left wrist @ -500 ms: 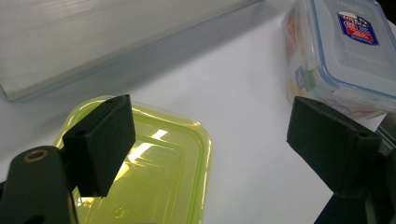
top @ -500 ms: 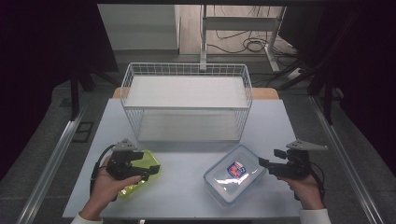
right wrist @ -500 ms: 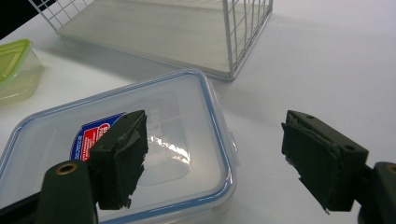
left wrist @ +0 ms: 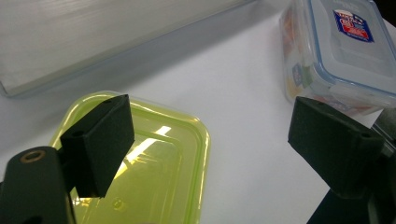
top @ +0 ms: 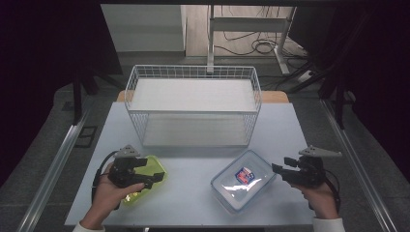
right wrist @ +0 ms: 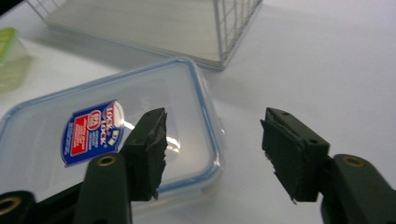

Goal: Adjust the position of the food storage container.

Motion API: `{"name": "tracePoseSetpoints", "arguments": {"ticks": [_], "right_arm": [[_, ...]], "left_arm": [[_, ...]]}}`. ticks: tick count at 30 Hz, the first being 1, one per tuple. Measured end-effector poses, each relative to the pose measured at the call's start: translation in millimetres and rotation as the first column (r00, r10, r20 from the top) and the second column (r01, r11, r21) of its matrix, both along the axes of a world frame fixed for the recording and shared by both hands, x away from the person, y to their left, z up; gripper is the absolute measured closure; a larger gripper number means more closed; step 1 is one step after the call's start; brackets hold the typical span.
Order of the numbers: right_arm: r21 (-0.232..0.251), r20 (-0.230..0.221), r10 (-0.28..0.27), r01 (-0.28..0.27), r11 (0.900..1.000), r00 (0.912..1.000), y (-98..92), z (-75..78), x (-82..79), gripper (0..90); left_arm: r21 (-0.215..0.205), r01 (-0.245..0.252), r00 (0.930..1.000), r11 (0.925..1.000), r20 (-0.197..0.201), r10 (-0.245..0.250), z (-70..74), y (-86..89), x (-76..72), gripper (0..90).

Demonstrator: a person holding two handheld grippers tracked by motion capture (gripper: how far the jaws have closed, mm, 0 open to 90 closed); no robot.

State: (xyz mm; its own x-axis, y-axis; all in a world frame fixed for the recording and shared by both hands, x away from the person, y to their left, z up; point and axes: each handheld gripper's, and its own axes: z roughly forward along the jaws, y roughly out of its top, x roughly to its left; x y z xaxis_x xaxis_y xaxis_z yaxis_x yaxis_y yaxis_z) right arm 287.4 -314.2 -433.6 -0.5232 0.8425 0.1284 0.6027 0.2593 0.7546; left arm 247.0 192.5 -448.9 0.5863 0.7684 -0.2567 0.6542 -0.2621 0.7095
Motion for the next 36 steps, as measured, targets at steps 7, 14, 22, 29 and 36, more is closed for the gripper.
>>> {"name": "tracePoseSetpoints", "arguments": {"ticks": [7, 14, 22, 29, 36], "right_arm": [[0.004, -0.012, 0.05, -0.05, 0.999, 0.9987, -5.7, 6.2, -12.5, 57.9], [0.0, -0.033, 0.189, -0.189, 0.982, 0.9814, 7.6, 9.0, -25.7, 86.7], [-0.053, -0.089, 0.302, -0.308, 0.95, 0.949, 25.7, -1.3, -58.6, 88.4], [-0.127, -0.212, 0.453, -0.484, 0.866, 0.8657, 46.2, -29.2, -72.5, 88.4], [-0.128, -0.235, 0.489, -0.526, 0.841, 0.8399, 58.3, -37.0, -73.3, 88.4]], "left_arm": [[0.009, 0.015, 0.9999, 0.9999, 0.005, -0.015, 0.8, -0.9, 3.9, 14.0], [0.004, 0.015, 0.9999, 0.9999, 0.005, -0.015, -0.5, -1.5, 9.4, 15.2], [0.003, 0.028, 0.9995, 0.9996, 0.014, -0.028, 1.9, -4.2, 2.1, 15.3], [-0.001, 0.011, 0.9998, 0.9999, 0.017, -0.011, 1.9, -0.3, 0.8, 15.7], [0.002, -0.014, 0.9998, 0.9999, 0.012, 0.014, -0.8, 1.6, 2.4, 15.6]]}}
